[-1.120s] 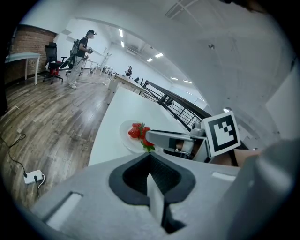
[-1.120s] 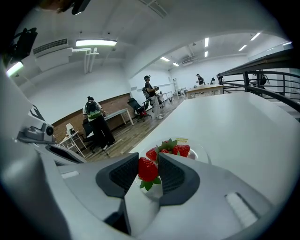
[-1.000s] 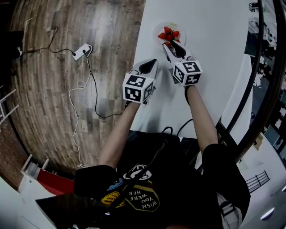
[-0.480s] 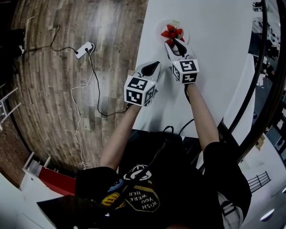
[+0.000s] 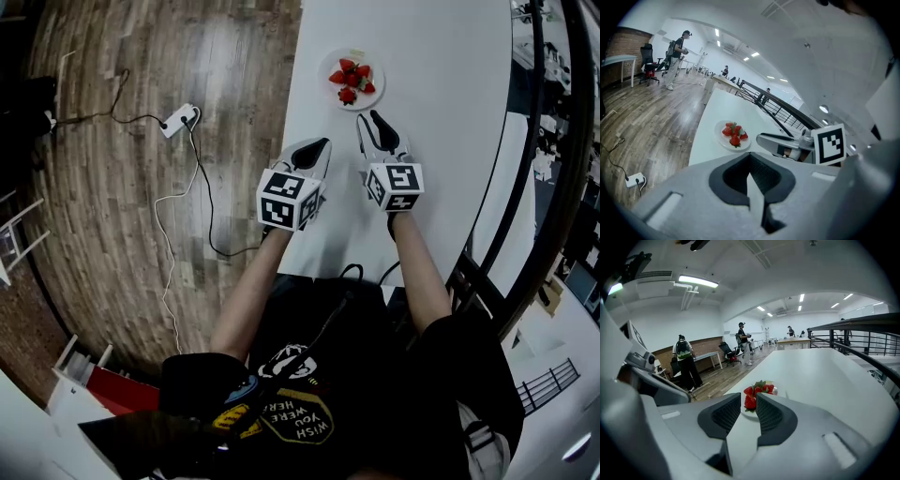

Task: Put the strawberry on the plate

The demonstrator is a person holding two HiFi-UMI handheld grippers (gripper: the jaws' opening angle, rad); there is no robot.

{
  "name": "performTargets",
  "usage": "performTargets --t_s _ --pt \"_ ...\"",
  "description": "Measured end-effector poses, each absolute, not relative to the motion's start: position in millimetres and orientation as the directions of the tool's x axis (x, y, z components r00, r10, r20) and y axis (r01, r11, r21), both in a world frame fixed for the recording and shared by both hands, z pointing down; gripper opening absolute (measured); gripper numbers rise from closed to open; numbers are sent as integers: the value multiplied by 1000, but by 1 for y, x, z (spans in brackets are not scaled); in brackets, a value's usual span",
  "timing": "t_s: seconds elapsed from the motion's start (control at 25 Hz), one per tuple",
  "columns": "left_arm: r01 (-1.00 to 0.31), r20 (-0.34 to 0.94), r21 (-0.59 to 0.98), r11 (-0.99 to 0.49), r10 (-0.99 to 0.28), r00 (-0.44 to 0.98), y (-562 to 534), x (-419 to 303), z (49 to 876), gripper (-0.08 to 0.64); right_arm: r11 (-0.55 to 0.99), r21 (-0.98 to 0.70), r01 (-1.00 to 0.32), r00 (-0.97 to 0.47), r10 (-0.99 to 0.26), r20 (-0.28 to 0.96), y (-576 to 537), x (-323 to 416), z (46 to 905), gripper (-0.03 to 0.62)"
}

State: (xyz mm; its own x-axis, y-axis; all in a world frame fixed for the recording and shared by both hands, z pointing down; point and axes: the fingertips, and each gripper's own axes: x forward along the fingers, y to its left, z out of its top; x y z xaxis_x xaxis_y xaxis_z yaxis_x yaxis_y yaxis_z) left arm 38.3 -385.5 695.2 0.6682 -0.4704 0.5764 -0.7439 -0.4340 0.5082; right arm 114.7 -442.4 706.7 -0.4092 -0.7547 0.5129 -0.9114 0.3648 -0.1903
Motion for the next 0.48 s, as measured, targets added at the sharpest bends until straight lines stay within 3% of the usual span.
performTargets --t_s 0.48 --pt "-725 463 422 -545 -558 689 -357 47 589 3 287 -179 -941 -332 -884 329 -369 153 572 44"
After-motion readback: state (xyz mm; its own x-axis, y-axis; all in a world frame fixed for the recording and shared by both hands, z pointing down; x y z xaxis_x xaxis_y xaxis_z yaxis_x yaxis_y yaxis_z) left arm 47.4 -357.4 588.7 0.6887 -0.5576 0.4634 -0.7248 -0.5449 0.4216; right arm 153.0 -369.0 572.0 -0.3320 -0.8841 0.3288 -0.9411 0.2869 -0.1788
